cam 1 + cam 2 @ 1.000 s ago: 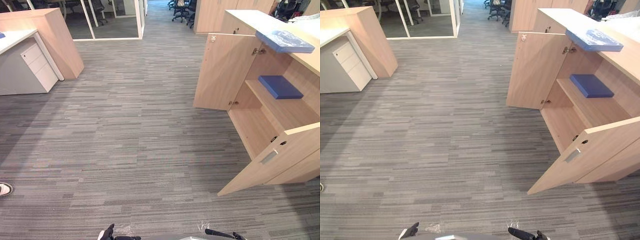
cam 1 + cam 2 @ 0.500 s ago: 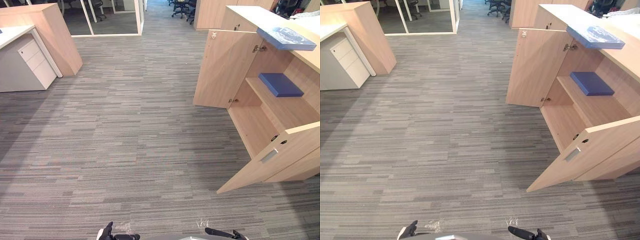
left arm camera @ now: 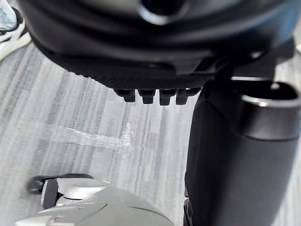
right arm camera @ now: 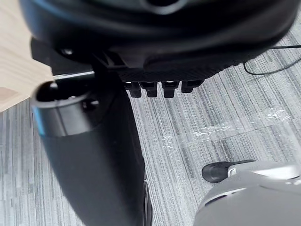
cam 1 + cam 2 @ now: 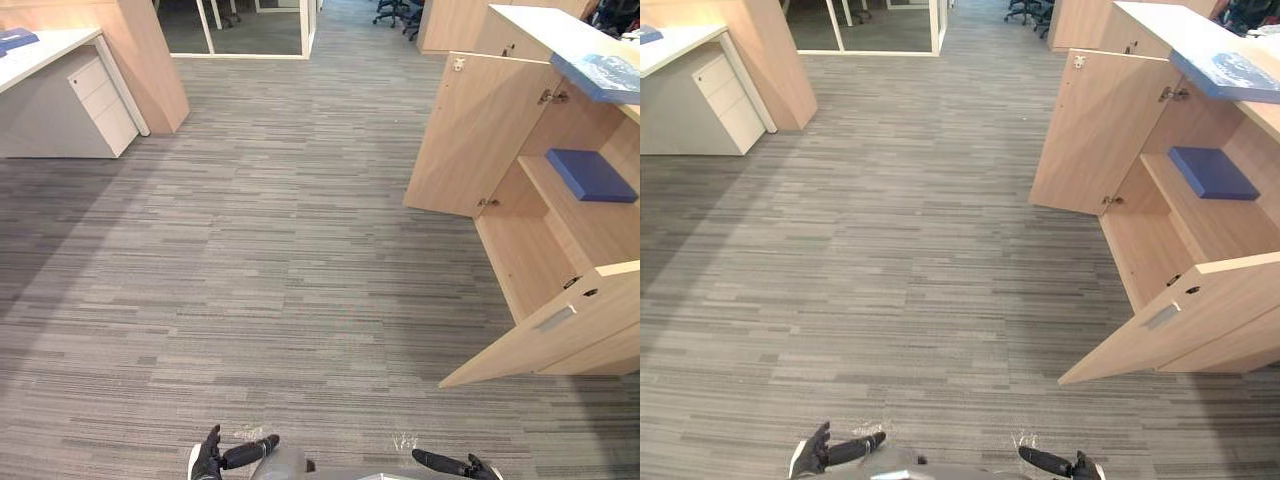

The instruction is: Walk over to the cabinet, pick up the folder, carry it to the office cabinet, place the folder inside the office cabinet, then close the office cabinet door

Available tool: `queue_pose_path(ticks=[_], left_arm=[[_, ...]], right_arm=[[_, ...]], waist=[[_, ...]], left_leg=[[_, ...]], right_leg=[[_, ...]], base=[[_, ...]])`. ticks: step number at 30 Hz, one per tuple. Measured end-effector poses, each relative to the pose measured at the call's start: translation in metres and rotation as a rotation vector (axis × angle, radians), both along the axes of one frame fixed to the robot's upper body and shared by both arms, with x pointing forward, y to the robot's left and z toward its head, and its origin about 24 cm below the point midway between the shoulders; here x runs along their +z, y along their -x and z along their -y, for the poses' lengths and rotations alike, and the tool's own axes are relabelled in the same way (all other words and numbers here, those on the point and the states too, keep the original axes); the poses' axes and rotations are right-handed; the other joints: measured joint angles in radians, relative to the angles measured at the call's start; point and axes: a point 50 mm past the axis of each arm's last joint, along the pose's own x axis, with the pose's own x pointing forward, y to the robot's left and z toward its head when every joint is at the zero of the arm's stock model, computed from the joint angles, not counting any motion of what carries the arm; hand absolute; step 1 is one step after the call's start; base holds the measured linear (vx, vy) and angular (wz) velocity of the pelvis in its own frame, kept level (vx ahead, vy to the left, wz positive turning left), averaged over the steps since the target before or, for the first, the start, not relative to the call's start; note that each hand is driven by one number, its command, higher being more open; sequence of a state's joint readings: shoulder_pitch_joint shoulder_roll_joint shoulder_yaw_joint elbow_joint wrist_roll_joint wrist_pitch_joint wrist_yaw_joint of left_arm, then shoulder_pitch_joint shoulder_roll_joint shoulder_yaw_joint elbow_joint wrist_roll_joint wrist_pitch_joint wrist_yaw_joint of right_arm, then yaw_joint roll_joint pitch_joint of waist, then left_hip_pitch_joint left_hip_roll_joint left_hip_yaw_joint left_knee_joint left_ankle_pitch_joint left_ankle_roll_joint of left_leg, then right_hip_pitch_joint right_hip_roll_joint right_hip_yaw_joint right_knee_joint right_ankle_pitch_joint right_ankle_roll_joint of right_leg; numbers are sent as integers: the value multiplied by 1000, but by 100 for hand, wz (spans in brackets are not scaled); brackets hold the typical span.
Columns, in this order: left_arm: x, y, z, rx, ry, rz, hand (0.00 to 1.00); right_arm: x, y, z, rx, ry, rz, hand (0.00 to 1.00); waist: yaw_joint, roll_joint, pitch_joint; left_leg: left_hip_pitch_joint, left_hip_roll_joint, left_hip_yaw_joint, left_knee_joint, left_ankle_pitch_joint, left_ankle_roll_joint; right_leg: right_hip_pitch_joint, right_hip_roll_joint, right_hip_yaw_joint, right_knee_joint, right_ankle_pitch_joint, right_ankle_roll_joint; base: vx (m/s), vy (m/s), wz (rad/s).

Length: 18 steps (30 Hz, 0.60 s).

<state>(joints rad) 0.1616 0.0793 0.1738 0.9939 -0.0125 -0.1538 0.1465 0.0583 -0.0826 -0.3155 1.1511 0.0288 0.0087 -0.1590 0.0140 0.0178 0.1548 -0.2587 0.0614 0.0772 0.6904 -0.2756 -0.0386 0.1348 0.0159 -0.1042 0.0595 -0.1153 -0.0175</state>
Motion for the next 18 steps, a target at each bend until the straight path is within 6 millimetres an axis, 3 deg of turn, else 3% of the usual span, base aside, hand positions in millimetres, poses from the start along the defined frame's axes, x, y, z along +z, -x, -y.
queue_pose_path(ticks=[2, 5, 7, 8, 9, 10, 11, 13, 14, 15, 16, 18], left_arm=[[2, -5, -1, -3, -7, 20, 100], [5, -11, -1, -15, -14, 48, 100], [6, -13, 2, -39, -19, 58, 100], [6, -12, 2, -48, -19, 54, 100], [6, -12, -1, -62, -25, 51, 100], [7, -14, -3, -96, -38, 48, 100], [8, -16, -4, -113, -42, 48, 100], [7, -16, -5, -142, -47, 27, 100], [7, -15, -5, -150, -47, 23, 100], [7, -16, -3, -167, -46, 21, 100], [7, -16, -2, -176, -46, 21, 100], [6, -16, 2, -202, -35, 19, 100]], right_arm=[[0, 1, 0, -5, -3, -6, 100], [0, 1, 1, -6, -2, -9, 100], [0, 2, 5, -22, 6, -13, 100], [0, 3, 4, -35, 3, -16, 100], [-1, 6, 3, -77, -15, -20, 100], [-2, 2, -5, -113, -44, -2, 100], [-3, 0, -9, -126, -56, 5, 100], [-3, -8, -20, -142, -89, 26, 100], [-2, -10, -20, -144, -86, 36, 100], [-1, -13, -18, -144, -78, 56, 100], [0, -15, -18, -143, -76, 64, 100], [3, -22, -16, -126, -57, 97, 100]], waist=[[4, -1, 2], [6, -3, -1], [11, 10, -8], [12, 7, -10], [16, -6, -24], [13, -20, -41], [13, -29, -49], [19, -46, -59], [18, -46, -59], [14, -44, -59], [9, -43, -60], [-15, -34, -53]], left_leg=[[-33, 14, -4, -62, 4, 2], [-87, 14, -6, -249, 72, -10], [-103, 22, -8, -413, 187, -47], [-97, 13, 10, -402, 243, -58], [-98, -18, 42, -352, 263, -28], [-106, -44, 61, -306, 208, 26], [-100, -55, 76, -294, 186, 39], [-8, -79, 142, -287, 131, 95], [28, -86, 154, -303, 123, 103], [105, -96, 173, -353, 113, 117], [141, -100, 176, -377, 111, 120], [295, -109, 180, -481, 111, 120]], right_leg=[[20, -36, 9, 0, -18, 16], [27, -121, 20, 10, -57, 64], [47, -193, 32, 13, -108, 132], [63, -217, 31, 10, -123, 138], [77, -259, 42, 21, -133, 125], [55, -289, 58, 89, -129, 122], [31, -307, 67, 135, -123, 123], [-49, -354, 132, 361, -49, 118], [-80, -365, 134, 441, -14, 106], [-151, -383, 129, 628, 58, 80], [-183, -390, 119, 724, 68, 70], [-282, -423, -30, 973, 33, 21]], base=[[183, 153, -8], [255, 241, -8], [458, 479, -17], [548, 531, -31], [514, 434, -30], [516, 413, -33], [525, 383, -39], [538, 348, -65], [531, 310, -66], [401, 229, -39], [464, 250, -32], [494, 219, -26]])
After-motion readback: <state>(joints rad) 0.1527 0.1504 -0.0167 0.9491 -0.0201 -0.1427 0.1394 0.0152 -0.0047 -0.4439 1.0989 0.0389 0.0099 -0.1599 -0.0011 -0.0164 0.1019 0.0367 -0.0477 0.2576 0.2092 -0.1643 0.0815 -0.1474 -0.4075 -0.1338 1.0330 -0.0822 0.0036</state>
